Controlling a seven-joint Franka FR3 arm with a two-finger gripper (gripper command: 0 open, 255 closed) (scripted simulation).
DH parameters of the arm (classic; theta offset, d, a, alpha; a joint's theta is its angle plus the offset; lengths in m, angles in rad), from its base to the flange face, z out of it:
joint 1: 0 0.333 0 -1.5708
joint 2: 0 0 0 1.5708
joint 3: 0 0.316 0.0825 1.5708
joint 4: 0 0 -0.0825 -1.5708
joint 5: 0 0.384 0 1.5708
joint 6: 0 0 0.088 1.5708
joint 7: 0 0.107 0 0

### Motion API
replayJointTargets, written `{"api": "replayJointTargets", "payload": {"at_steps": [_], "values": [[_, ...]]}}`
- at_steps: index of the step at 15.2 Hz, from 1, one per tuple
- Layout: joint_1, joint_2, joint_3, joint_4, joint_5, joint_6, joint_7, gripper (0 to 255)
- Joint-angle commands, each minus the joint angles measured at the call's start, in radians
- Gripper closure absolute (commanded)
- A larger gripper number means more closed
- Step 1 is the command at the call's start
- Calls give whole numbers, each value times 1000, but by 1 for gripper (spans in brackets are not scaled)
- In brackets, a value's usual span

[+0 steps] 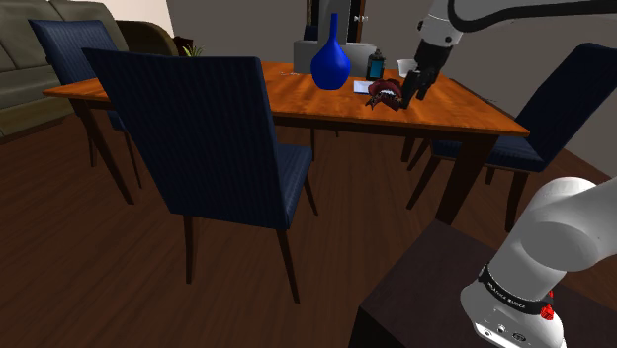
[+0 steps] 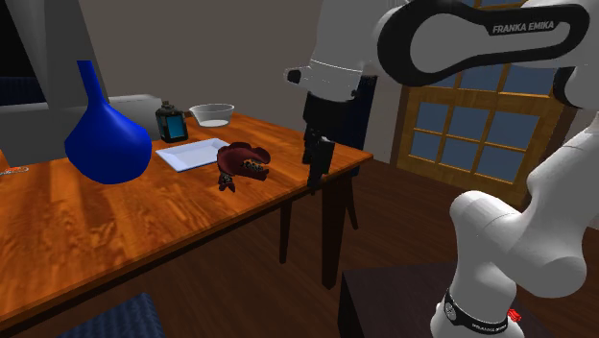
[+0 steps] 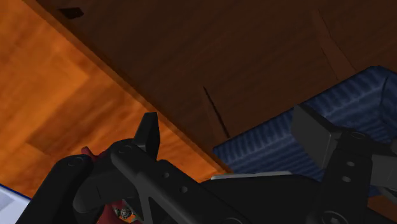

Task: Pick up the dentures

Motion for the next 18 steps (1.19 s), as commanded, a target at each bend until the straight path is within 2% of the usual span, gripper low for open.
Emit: {"api": "replayJointTargets", "payload": {"at_steps": [1,7,13,18], "values": [[-9,44,-29,26,-14,40,-27,0],[-26,194,-114,151,-25,133,-110,0],[-34,346,-192,300,4,196,-196,0],[-37,342,-195,229,-1,263,-191,0]]}}
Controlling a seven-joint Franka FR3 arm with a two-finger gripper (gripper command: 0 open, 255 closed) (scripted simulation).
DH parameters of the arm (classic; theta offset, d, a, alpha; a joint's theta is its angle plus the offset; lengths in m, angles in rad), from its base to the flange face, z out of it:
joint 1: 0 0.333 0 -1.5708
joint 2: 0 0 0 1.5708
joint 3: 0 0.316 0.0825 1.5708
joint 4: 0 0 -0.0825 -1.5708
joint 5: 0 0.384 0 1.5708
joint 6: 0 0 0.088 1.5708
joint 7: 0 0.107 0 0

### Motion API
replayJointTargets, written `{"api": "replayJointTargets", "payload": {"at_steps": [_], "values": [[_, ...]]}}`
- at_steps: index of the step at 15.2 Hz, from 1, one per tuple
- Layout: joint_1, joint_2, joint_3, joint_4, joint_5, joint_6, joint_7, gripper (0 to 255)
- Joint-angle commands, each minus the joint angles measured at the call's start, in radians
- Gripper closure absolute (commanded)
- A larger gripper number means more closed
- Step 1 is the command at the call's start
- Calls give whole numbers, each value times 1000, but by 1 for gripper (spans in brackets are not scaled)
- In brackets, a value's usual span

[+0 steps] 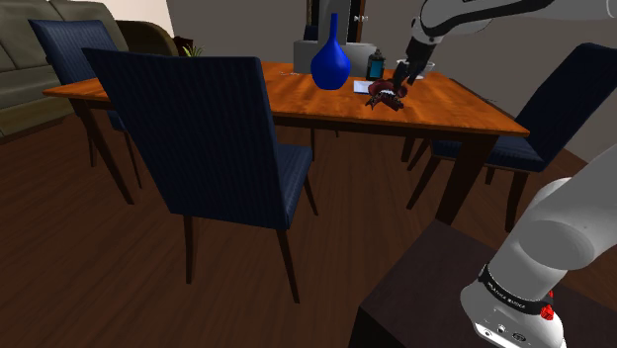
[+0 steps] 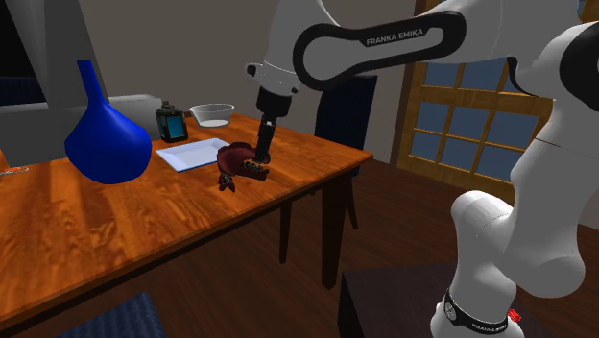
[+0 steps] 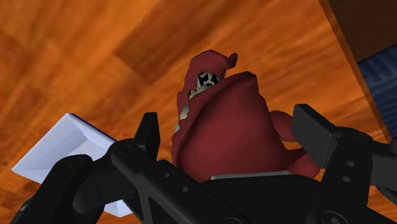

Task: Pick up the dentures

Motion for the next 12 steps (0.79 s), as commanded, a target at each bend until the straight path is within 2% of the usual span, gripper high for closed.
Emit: {"api": "replayJointTargets", "payload": {"at_steps": [1,4,5,12], "values": [[-1,-1,-2,-28,-2,27,2,0],[-2,-1,-3,-49,-4,48,3,0],[-2,0,-2,-47,-3,48,4,255],[-2,-3,-1,-50,-4,48,5,255]]}}
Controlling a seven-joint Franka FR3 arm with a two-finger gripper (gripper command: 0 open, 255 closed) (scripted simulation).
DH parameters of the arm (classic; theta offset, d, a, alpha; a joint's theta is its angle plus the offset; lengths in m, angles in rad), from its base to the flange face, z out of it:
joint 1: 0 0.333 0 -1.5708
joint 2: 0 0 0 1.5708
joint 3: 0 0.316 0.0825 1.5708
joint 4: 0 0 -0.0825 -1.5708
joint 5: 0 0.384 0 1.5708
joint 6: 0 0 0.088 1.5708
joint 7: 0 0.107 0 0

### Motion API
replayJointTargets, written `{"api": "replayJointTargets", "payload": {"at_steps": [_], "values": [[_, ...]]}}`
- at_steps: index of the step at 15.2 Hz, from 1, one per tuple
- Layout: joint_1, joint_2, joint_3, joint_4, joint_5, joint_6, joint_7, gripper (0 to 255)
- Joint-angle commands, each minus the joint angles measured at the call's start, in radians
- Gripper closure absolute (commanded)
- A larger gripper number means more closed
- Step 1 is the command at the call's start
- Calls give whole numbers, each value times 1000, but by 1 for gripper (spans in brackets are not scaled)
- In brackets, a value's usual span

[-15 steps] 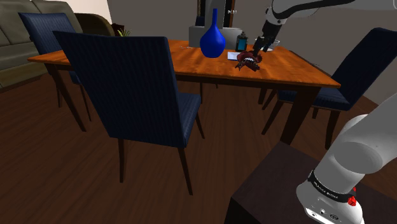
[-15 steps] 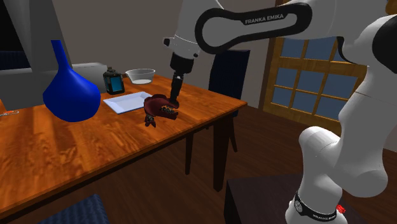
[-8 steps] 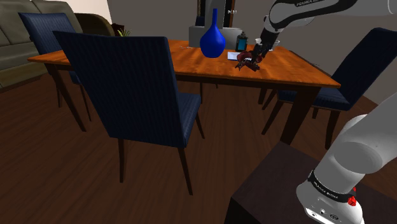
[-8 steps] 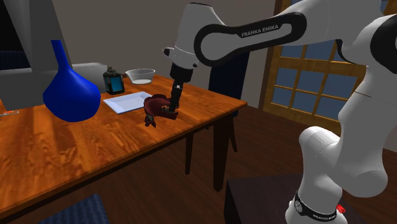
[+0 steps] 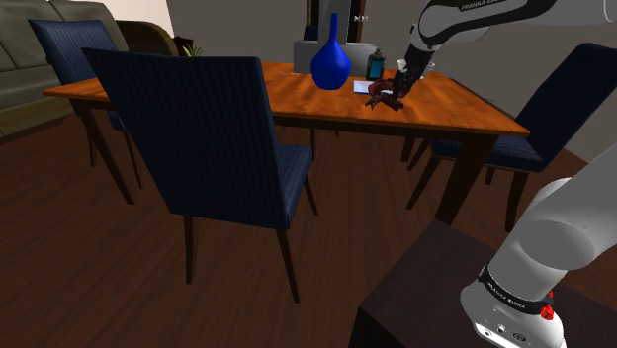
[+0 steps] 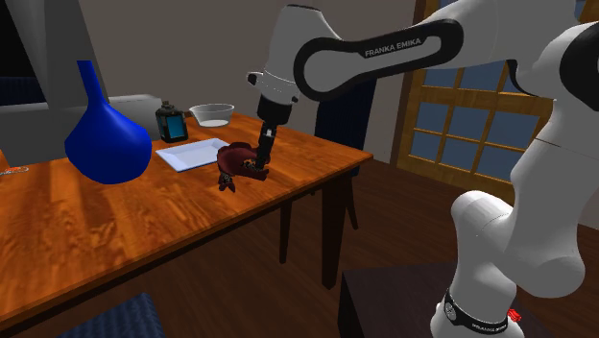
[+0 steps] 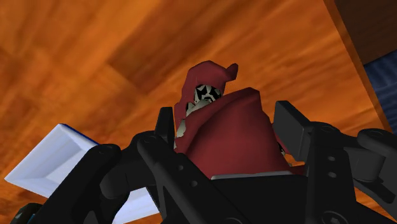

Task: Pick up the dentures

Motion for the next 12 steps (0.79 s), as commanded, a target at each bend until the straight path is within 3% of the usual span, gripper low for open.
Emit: {"api": "replayJointTargets", "payload": {"at_steps": [1,12], "values": [[1,1,1,-1,1,-1,0,255],[6,10,6,142,12,-134,-12,255]]}}
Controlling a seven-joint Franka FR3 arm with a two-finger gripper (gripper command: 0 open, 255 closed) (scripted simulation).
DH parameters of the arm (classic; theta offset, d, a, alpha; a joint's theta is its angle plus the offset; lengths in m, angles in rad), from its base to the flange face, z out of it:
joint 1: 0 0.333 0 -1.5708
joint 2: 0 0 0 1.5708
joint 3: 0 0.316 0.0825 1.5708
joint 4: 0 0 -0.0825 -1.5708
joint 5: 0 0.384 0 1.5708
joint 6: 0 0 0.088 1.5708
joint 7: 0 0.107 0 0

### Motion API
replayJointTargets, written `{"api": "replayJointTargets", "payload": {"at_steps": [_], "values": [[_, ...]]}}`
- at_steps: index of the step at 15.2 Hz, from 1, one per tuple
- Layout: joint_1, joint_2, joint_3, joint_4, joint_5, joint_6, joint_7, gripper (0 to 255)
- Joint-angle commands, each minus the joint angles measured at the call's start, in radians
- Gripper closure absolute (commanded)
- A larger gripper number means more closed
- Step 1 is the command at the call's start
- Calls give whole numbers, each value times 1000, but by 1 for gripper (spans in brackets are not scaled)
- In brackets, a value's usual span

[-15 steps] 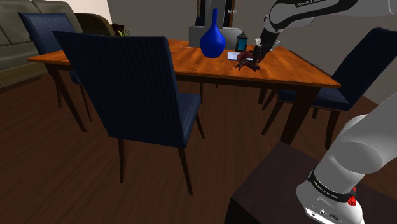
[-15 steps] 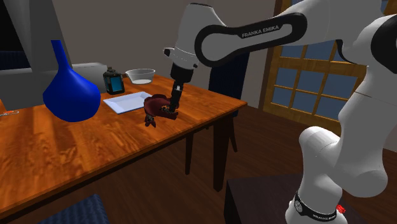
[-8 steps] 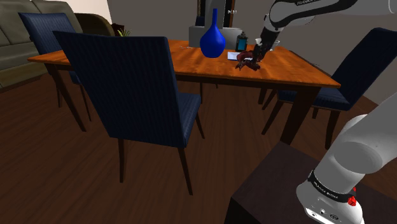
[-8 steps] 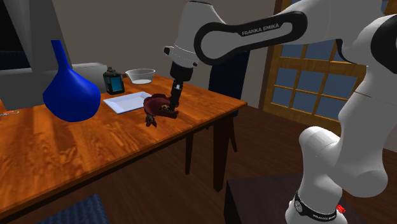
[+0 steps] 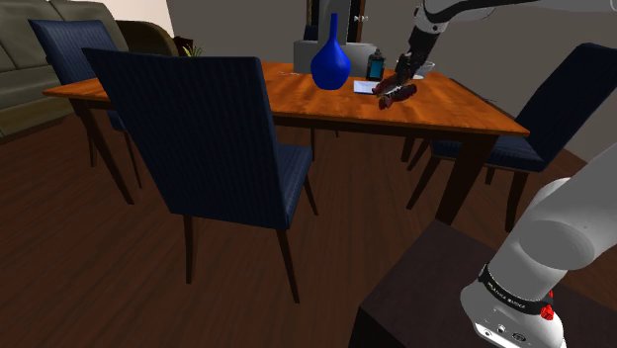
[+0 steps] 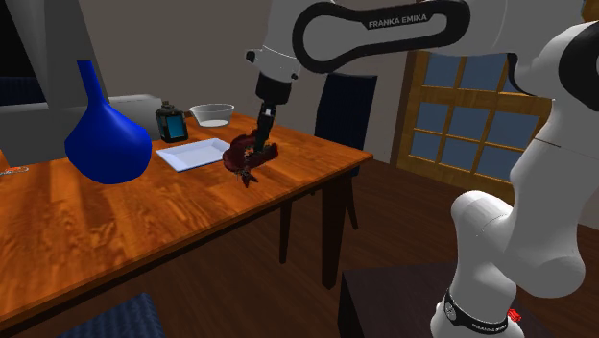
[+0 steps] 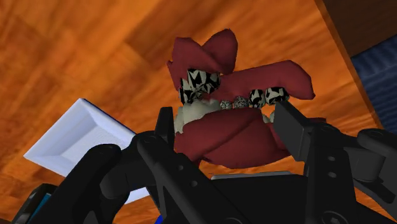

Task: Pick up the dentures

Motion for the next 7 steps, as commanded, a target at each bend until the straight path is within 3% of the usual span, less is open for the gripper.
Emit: {"api": "replayJointTargets", "payload": {"at_steps": [1,7], "values": [[2,3,3,32,2,-29,0,255],[4,14,4,99,8,-84,-5,255]]}}
